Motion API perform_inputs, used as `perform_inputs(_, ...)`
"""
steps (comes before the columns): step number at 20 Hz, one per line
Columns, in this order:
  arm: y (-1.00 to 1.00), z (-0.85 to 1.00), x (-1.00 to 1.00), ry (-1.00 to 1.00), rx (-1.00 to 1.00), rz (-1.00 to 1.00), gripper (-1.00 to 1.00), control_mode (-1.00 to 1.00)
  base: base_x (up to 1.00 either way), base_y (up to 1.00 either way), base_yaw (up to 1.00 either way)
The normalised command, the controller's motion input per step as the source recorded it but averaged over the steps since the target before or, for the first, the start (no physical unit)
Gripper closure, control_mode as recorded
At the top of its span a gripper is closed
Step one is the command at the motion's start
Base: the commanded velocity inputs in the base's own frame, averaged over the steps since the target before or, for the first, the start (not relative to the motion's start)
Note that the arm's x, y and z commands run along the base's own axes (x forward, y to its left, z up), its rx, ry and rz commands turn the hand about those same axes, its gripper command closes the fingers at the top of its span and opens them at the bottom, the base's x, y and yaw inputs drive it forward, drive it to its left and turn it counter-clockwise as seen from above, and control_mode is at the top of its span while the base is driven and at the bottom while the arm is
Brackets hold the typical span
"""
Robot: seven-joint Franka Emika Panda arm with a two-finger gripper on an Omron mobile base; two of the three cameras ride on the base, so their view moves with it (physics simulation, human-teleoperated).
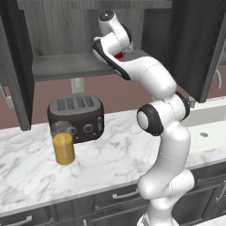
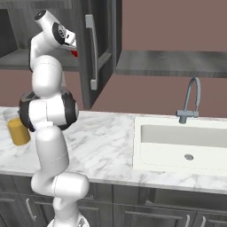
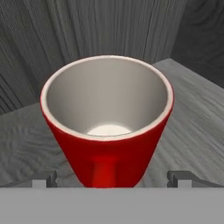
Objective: There is a tray on the dining counter. Grab the cup, mug, and pitcher and place them on the tray. The pitcher may be placed next to the tray if it cannot fit the tray.
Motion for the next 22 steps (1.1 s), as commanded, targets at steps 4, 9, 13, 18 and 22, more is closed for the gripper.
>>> perform_inputs(4,0.10,-0.36,0.33,0.00,-0.05,-0.03,1.00,-1.00,0.00,0.00,0.00)
perform_inputs(9,0.01,-0.30,0.08,0.00,-0.03,-0.03,1.00,-1.00,0.00,0.00,0.00)
perform_inputs(13,0.00,-0.19,-0.14,0.00,-0.01,0.00,1.00,-1.00,0.00,0.00,0.00)
perform_inputs(18,0.00,-0.17,-0.39,-0.01,0.00,0.00,1.00,-1.00,0.00,0.00,0.00)
perform_inputs(22,0.00,-0.15,-0.91,-0.14,-0.01,0.00,1.00,-1.00,0.00,0.00,0.00)
